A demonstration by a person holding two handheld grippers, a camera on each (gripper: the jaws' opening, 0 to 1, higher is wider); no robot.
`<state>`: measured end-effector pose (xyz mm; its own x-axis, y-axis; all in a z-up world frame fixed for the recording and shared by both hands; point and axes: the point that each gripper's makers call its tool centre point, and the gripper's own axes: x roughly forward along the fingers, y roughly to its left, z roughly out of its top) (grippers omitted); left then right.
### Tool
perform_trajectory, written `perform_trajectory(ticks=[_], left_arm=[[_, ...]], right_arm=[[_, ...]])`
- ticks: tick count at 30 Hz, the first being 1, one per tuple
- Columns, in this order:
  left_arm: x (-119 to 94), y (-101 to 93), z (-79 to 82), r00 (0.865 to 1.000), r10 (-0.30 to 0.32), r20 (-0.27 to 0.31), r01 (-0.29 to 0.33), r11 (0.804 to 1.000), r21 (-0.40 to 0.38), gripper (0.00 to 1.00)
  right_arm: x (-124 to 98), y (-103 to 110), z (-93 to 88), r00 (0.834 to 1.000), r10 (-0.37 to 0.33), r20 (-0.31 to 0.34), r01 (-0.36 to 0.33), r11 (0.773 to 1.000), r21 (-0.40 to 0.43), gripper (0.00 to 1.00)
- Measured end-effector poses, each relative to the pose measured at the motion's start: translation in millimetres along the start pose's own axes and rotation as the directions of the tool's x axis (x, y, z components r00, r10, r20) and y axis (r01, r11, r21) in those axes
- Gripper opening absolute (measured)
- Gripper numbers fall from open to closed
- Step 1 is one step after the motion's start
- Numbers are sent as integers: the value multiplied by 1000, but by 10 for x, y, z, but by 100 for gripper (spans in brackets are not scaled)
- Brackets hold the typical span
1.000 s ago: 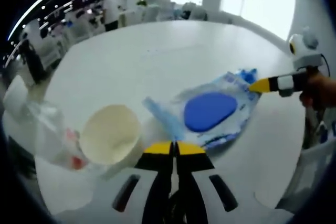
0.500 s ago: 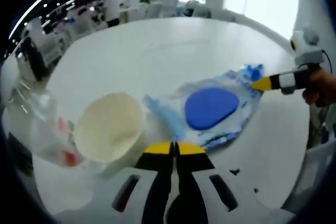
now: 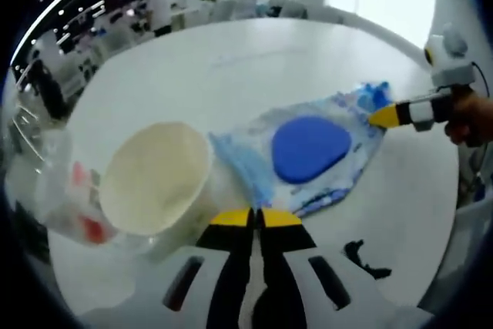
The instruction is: Arrange the tabletop items into an orderly group along one side of the table until the central work area is clear of visible clutter.
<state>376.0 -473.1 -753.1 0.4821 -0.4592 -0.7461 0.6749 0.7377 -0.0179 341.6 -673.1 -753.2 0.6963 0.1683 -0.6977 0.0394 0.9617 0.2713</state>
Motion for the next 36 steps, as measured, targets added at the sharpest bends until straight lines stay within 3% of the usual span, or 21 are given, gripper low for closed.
perform_trajectory(ticks=[19,36], left_arm=[[-180,43,-113,1000,9,-11,-9,1000,22,8],[-578,-28,-99,998,17,66,-20,999,33,16]], right_arm=[[-122,-30,0,1000,-28,11,28,1000,-6,1],[-375,245,-59,999,10,46,-8,1000,-30,11]])
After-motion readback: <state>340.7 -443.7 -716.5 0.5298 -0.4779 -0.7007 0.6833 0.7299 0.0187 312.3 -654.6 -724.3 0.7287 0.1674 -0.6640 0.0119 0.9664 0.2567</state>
